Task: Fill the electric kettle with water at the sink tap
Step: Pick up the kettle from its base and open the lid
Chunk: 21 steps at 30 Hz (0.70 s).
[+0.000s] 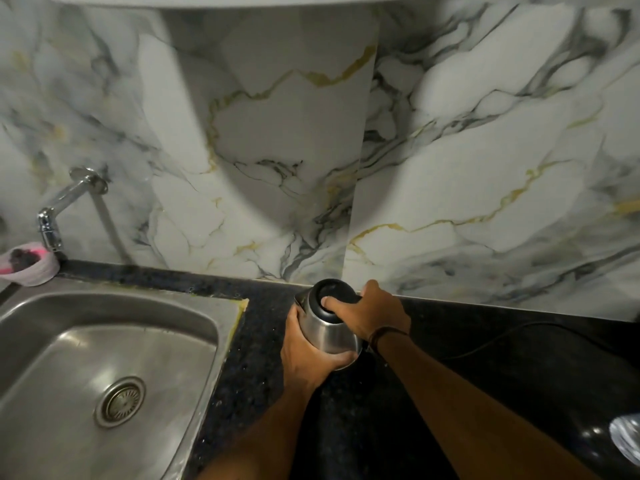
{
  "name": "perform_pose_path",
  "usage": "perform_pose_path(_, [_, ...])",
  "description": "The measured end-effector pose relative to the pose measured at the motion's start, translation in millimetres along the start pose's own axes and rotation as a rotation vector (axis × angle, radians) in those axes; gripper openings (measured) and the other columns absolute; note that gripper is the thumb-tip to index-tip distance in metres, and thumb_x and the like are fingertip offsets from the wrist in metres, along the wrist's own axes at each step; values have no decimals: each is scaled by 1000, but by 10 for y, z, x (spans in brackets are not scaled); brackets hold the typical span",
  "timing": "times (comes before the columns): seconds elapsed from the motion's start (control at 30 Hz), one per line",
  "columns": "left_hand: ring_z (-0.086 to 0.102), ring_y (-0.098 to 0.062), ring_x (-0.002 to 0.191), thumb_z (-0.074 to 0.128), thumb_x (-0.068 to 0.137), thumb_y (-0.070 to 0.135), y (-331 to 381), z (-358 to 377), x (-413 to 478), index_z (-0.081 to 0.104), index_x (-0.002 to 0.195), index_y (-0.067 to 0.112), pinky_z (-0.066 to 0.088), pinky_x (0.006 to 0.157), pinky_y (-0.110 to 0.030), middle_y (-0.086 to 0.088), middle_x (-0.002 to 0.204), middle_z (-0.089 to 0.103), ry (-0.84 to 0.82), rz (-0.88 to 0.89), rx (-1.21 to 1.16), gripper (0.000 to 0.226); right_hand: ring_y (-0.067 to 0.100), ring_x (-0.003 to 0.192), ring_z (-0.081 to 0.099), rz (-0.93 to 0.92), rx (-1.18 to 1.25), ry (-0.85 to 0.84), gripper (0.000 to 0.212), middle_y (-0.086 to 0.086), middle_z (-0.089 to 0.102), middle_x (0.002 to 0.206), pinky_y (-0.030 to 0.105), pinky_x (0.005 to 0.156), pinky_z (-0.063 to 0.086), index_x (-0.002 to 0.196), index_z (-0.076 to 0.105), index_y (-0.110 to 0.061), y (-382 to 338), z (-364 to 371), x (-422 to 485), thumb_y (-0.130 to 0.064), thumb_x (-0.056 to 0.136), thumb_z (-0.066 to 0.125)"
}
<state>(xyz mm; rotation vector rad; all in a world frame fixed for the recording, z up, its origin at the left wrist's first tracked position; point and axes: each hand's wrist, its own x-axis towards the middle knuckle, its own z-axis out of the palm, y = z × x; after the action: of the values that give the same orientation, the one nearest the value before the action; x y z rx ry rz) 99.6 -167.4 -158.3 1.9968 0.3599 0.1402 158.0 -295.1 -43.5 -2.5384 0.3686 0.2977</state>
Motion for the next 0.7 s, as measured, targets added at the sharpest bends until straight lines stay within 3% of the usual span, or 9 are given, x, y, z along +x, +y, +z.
perform_pose_path(0.1, [52, -15, 148, 109, 34, 59, 54, 12, -32, 17, 165, 52, 49, 123, -54, 14, 160, 51, 30, 10, -12, 160, 24, 94, 66, -4, 31, -10, 81, -5, 67, 98, 44, 84, 59, 108, 55, -27, 21, -12, 34, -89, 56, 64])
perform_pose_path(0.2, [47, -6, 143, 107, 36, 59, 130, -13, -74, 3, 153, 74, 46, 124, -46, 23, 155, 46, 70, 53, -5, 157, 19, 85, 64, 2, 82, -45, 76, -8, 65, 90, 40, 73, 55, 99, 55, -29, 58, -87, 64, -88, 53, 64])
perform_pose_path(0.27, [48, -11, 147, 106, 37, 60, 208, -63, -98, -2, 150, 77, 46, 124, -45, 16, 161, 47, 81, 58, 27, 157, 16, 76, 62, -10, 155, -54, 69, -9, 65, 83, 35, 63, 46, 87, 56, -28, 77, -176, 74, -87, 53, 65])
perform_pose_path(0.33, [49, -16, 150, 105, 36, 61, 277, -148, -135, 3, 154, 72, 46, 123, -44, 9, 165, 48, 85, 68, 53, 156, 16, 63, 58, -47, 281, -81, 60, -13, 60, 62, 35, 62, 44, 65, 54, -24, 75, -280, 42, -82, 56, 68])
perform_pose_path(0.4, [50, -18, 151, 105, 35, 62, 345, -291, -177, 15, 165, 54, 45, 123, -41, 8, 166, 48, 100, 72, 64, 158, 19, 61, 55, -75, 392, -108, 56, -13, 52, 51, 39, 65, 44, 55, 51, -23, 26, -395, -42, -76, 58, 68])
perform_pose_path(0.5, [49, -20, 153, 104, 32, 63, 443, -512, -252, 16, 168, 44, 43, 125, -44, 8, 167, 48, 109, 39, 54, 164, 25, 81, 69, -109, 510, -131, 69, -1, 75, 78, 42, 80, 52, 79, 71, -7, -40, -509, -186, -73, 61, 61])
perform_pose_path(0.57, [49, -23, 154, 104, 30, 64, 529, -701, -322, 17, 168, 42, 44, 126, -51, 6, 168, 48, 135, 12, 51, 165, 28, 96, 74, -117, 586, -153, 77, 7, 82, 98, 45, 92, 55, 97, 78, -5, -131, -578, -322, -71, 62, 59])
perform_pose_path(0.7, [59, -27, 143, 106, 29, 61, 651, -1118, -469, 28, 165, 36, 53, 117, -57, 2, 157, 58, 200, -6, 43, 159, 21, 87, 72, -139, 653, -153, 34, 1, 80, 89, 32, 72, 50, 91, 78, -13, -313, -569, -634, -46, 86, 74])
